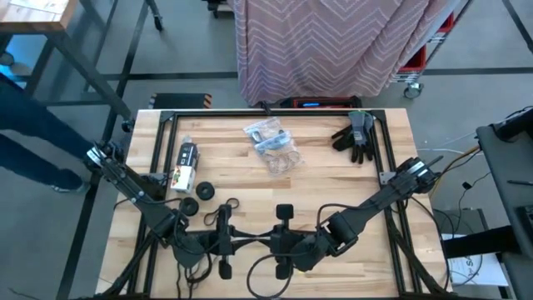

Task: Sort rubber bands
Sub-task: Open the transparent zip bag

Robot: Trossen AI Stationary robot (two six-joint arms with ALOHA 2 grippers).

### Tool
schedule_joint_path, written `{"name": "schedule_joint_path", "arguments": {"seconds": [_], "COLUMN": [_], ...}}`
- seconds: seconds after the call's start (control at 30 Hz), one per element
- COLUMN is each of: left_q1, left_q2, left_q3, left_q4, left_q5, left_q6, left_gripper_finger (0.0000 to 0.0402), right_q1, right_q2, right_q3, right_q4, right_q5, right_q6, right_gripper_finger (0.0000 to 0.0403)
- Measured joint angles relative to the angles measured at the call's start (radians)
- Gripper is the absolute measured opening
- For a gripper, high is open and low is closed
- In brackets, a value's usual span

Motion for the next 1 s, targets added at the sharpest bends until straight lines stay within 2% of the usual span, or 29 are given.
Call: {"name": "schedule_joint_path", "arguments": {"seconds": [0.2, 0.33, 0.47, 0.67, 0.83, 1.0], "left_q1": [-0.011, -0.011, -0.015, -0.015, -0.015, -0.013], "left_q2": [-0.009, -0.009, -0.009, -0.009, -0.009, -0.005], "left_q3": [-0.002, -0.002, -0.002, -0.001, -0.001, -0.005], "left_q4": [0.018, 0.023, 0.047, 0.049, 0.044, 0.047], "left_q5": [-0.002, 0.000, 0.001, 0.002, 0.002, 0.002], "left_q6": [0.001, 0.000, 0.005, 0.006, -0.005, -0.012], "left_gripper_finger": [0.0001, 0.0001, 0.0000, 0.0000, 0.0004, 0.0027], "right_q1": [0.001, 0.001, 0.000, -0.001, -0.002, -0.004], "right_q2": [0.002, 0.004, 0.004, 0.005, 0.006, 0.007], "right_q3": [0.001, 0.001, 0.001, 0.001, 0.000, -0.001], "right_q4": [-0.046, -0.046, -0.046, -0.049, -0.040, -0.028], "right_q5": [0.000, 0.000, 0.001, 0.002, 0.003, 0.001], "right_q6": [0.043, 0.040, 0.036, 0.029, 0.028, 0.021], "right_gripper_finger": [0.0094, 0.0102, 0.0078, 0.0010, 0.0006, 0.0003]}}
